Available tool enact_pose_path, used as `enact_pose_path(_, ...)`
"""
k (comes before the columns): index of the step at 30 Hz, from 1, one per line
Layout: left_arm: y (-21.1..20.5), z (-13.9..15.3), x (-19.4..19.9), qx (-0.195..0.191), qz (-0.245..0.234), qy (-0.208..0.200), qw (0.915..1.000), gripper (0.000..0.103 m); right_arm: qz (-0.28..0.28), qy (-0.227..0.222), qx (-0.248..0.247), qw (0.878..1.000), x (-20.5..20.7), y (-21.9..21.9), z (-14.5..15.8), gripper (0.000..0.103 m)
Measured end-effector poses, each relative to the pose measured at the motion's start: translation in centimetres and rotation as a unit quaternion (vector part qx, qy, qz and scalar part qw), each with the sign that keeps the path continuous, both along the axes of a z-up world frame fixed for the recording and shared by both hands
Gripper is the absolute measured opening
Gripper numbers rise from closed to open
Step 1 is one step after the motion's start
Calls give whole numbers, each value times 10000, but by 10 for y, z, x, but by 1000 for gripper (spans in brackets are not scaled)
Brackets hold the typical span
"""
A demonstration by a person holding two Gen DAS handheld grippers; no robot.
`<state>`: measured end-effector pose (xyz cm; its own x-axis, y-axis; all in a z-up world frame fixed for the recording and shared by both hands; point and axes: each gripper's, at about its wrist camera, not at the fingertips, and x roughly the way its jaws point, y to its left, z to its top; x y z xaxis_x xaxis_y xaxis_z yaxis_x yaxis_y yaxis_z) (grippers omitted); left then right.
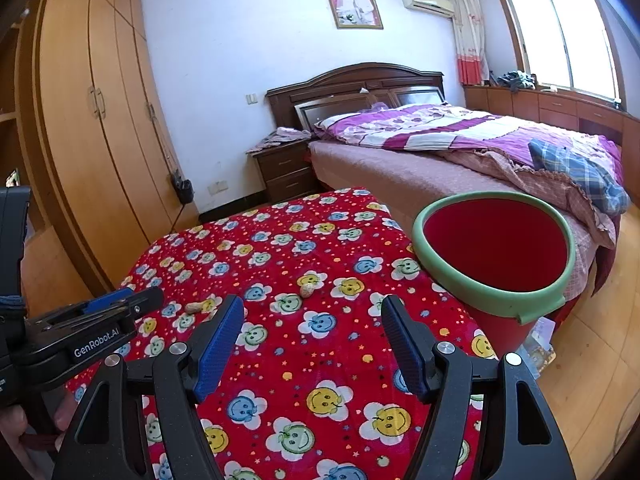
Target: Collect trash
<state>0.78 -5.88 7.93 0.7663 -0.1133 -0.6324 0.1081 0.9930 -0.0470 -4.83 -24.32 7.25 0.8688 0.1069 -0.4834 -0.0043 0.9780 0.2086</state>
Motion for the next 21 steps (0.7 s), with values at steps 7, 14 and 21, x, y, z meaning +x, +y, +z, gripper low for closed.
enact_pose_path(7, 1, 1, -1, -8, 30, -26, 10000, 39, -9, 47, 15, 10000, 0, 0, -1, 72)
enact_pose_path(14, 2, 2, -1, -13, 37, -36, 10000, 39, -16, 81, 40, 10000, 2, -1, -2, 72)
enact_pose_path(21, 2, 3, -1, -24, 50, -41, 10000, 39, -14, 94, 49, 9999, 1, -2, -3, 72)
